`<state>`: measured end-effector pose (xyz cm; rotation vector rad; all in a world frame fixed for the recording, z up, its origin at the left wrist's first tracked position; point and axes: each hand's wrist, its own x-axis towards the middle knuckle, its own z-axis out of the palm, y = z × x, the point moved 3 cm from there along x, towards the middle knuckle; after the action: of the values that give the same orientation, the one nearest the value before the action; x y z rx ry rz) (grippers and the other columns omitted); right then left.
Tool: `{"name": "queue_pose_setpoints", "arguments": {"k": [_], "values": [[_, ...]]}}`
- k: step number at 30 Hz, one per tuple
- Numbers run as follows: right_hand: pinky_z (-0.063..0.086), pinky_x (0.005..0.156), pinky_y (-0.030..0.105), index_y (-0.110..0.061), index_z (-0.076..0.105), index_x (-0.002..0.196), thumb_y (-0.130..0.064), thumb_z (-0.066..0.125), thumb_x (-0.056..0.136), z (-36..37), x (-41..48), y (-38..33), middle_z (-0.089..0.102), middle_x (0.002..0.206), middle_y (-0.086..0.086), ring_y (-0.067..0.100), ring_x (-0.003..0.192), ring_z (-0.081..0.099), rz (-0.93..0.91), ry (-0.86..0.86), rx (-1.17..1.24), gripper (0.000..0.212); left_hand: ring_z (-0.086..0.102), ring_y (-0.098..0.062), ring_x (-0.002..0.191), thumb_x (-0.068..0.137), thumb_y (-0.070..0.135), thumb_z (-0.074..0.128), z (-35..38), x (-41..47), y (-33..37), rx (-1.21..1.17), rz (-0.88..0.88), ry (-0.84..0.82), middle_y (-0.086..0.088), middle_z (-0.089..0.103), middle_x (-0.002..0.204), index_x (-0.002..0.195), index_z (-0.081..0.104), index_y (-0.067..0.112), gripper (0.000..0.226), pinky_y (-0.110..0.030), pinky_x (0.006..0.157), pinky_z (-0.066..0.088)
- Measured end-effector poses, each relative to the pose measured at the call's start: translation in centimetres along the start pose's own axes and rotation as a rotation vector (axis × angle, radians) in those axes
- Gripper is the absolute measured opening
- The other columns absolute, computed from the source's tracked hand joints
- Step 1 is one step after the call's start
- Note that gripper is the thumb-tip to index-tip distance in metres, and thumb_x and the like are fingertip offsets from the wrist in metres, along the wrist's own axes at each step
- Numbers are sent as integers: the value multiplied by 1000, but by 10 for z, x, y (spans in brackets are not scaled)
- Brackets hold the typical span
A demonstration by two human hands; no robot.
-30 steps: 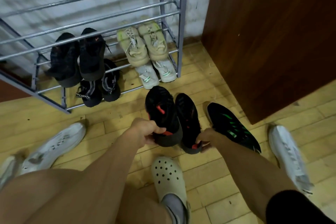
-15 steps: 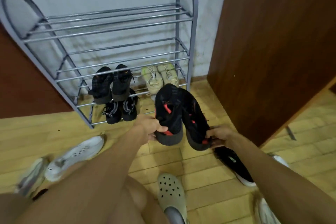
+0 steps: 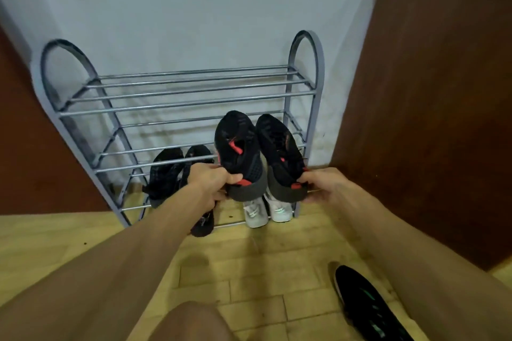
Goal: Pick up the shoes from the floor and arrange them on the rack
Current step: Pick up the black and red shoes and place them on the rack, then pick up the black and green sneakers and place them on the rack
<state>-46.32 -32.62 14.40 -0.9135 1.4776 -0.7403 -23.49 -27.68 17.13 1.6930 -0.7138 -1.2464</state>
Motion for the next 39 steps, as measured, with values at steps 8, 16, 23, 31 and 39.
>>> {"name": "queue_pose_setpoints", "arguments": {"k": [8, 16, 23, 31, 39], "values": [[56, 77, 47, 2, 57, 96, 4, 65, 83, 24, 87, -64, 62, 101, 18, 35, 102, 64, -37, 51, 26, 15, 66, -35, 90, 72, -4, 76, 10, 101, 43, 43, 24, 51, -18, 69, 104, 108, 64, -7, 38, -35, 50, 52], [58, 64, 40, -4, 62, 94, -4, 65, 85, 28, 135, -75, 65, 98, 17, 30, 87, 67, -66, 74, 37, 9, 67, -36, 89, 76, 2, 76, 31, 156, 53, 81, 3, 6, -21, 68, 106, 110, 61, -7, 38, -49, 69, 59], [59, 68, 36, -12, 60, 116, -21, 61, 93, 26, 109, -71, 60, 103, 9, 22, 83, 59, -118, 1, -118, 25, 59, -29, 112, 84, 23, 71, 28, 143, 49, 158, 78, 31, -15, 59, 129, 131, 51, 0, 56, -38, 84, 54], [58, 73, 33, -4, 62, 115, -18, 57, 95, -40, 26, 6, 63, 97, 9, 22, 86, 63, -61, -130, -469, 25, 56, -26, 94, 79, 28, 70, 73, 20, 5, 259, 176, 22, -7, 54, 94, 75, 50, 16, 24, -35, 79, 47], [53, 64, 29, -3, 65, 110, -18, 55, 94, -128, -31, 155, 60, 93, 9, 19, 74, 59, 178, -64, -745, 25, 60, -20, 93, 87, 39, 60, 151, -84, -97, 647, 70, -530, -1, 61, 98, 97, 65, 18, 23, -32, 79, 51]]}}
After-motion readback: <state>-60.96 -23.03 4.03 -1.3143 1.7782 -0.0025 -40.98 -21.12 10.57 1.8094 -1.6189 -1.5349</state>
